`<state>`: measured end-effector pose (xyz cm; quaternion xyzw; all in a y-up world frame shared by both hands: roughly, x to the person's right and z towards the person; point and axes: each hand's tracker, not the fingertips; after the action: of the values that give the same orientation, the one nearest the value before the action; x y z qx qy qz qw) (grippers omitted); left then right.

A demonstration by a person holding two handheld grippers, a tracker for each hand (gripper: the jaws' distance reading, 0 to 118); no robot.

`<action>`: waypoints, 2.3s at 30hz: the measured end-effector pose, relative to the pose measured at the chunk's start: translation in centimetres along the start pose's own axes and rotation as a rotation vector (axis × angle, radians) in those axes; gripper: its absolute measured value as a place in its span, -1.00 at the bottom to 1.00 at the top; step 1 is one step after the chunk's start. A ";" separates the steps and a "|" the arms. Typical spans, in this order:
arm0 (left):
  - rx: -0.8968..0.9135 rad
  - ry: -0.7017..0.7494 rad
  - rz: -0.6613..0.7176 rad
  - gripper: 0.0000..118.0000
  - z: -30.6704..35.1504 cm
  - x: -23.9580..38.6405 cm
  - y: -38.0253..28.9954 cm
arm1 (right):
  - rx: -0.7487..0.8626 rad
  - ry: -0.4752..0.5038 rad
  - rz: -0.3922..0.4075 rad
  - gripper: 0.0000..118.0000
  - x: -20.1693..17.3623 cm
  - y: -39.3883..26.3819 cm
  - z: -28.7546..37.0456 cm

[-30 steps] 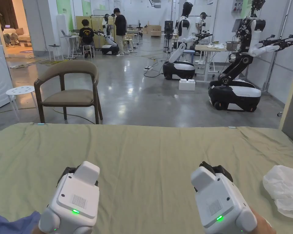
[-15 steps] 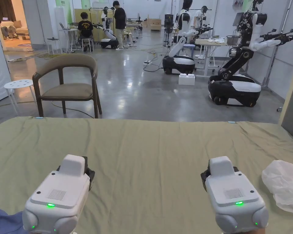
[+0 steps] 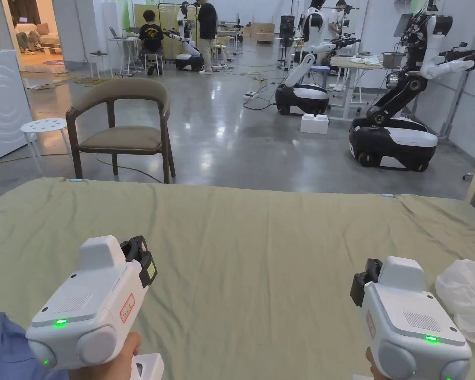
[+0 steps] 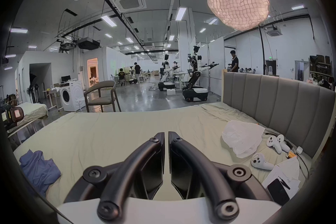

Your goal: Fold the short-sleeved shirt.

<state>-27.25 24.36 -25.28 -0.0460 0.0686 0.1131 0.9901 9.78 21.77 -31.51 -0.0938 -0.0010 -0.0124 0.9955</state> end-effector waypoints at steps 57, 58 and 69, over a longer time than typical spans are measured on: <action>-0.705 0.280 -0.114 -1.00 0.4 -30.5 -10.9 | -0.143 0.165 0.300 -0.95 -6.2 -6.5 -2.0; -0.686 0.275 -0.113 -1.00 0.7 -30.5 -10.2 | -0.143 0.167 0.297 -0.95 -6.2 -6.4 -2.0; -0.395 0.231 -0.134 -1.00 3.9 -25.1 -0.6 | -0.119 0.182 0.242 -0.95 -6.7 -5.8 -1.7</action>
<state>-50.84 18.76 -17.71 -0.2558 0.1546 0.0525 0.9528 2.98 15.95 -32.08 -0.1508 0.1015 0.0993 0.9783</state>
